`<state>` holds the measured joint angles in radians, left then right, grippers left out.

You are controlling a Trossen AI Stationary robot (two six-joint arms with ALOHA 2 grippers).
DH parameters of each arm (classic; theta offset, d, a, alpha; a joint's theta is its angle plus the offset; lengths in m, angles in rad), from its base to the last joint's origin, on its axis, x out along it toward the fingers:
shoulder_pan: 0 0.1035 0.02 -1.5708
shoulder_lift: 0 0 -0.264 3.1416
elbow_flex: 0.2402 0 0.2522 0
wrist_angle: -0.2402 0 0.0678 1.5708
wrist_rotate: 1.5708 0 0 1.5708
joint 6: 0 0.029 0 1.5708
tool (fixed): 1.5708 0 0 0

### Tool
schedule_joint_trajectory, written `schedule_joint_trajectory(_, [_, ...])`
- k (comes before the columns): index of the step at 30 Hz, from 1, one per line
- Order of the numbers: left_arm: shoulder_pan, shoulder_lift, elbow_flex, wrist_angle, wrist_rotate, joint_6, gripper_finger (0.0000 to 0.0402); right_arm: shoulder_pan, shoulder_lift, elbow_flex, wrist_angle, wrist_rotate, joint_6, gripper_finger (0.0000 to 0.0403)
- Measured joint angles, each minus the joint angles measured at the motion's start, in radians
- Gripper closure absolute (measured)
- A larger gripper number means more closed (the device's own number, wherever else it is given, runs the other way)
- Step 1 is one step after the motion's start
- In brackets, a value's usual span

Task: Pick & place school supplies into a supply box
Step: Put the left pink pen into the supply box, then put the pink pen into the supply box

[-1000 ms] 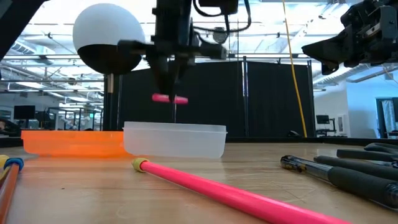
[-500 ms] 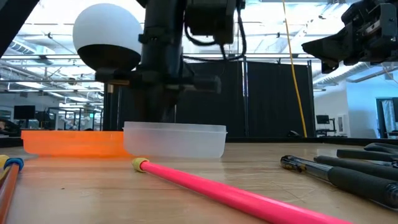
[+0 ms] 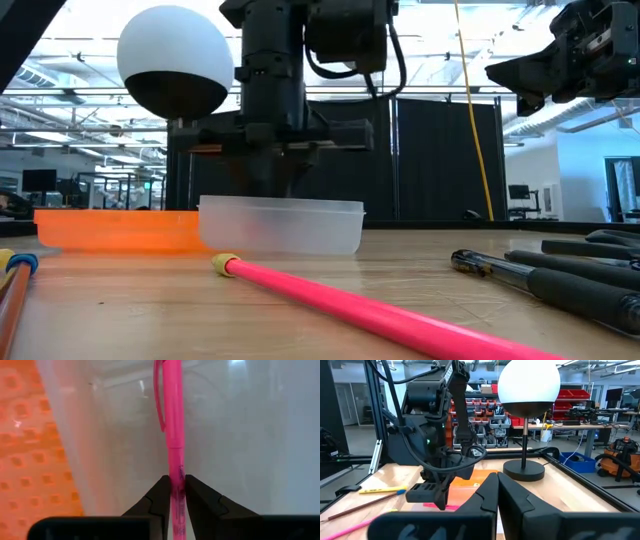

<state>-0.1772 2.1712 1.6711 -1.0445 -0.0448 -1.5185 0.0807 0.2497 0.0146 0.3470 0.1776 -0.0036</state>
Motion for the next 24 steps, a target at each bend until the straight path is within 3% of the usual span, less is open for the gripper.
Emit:
schedule_joint_trajectory(12, [0.000,0.000,0.007,0.029,-0.050,0.085,0.0340,0.000,0.000,0.000,0.000,0.000,0.000,0.0403])
schedule_joint_trajectory(19, [-0.006,-0.029,0.121,-0.018,-0.035,0.221,0.0339,0.000,0.000,0.000,-0.019,0.000,0.000,0.0403])
schedule_joint_trajectory(24, [-0.032,-0.094,0.207,-0.043,-0.182,0.354,0.0339,0.000,0.004,0.000,-0.039,-0.002,0.007,0.0403])
